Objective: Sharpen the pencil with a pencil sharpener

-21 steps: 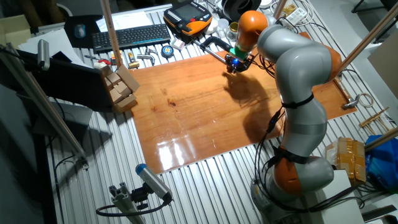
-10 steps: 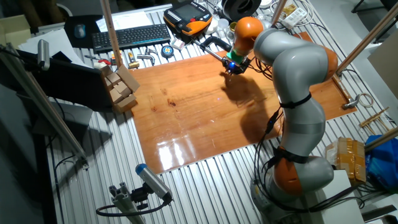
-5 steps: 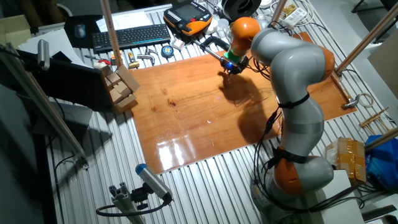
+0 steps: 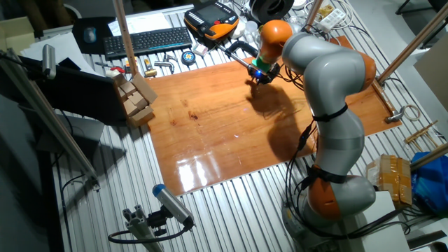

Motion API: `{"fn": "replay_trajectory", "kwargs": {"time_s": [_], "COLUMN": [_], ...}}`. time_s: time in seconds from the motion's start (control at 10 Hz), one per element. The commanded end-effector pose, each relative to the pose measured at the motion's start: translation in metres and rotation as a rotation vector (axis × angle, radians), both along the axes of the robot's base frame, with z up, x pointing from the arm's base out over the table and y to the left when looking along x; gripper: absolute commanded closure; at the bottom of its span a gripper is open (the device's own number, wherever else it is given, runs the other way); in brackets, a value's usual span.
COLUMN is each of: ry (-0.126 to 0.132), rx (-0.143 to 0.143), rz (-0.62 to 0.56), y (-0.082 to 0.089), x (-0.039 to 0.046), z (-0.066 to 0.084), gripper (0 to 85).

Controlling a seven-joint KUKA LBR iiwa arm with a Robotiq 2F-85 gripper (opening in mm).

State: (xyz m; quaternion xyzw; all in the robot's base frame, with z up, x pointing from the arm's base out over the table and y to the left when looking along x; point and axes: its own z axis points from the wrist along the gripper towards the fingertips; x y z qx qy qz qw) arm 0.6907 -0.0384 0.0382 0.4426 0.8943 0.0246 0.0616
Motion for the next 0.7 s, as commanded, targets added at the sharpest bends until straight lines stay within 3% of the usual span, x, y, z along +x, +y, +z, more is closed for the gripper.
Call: {"fn": "replay_trajectory", "kwargs": {"time_s": [0.0,0.6], "ry": [0.000,0.001], "rx": [0.000,0.002], "rz": [0.000,-0.002], "y": [0.0020,0.0096], "x": [0.0015,0.0088], "z": [0.0010,0.0011], "gripper": [51.0,51.0]}}
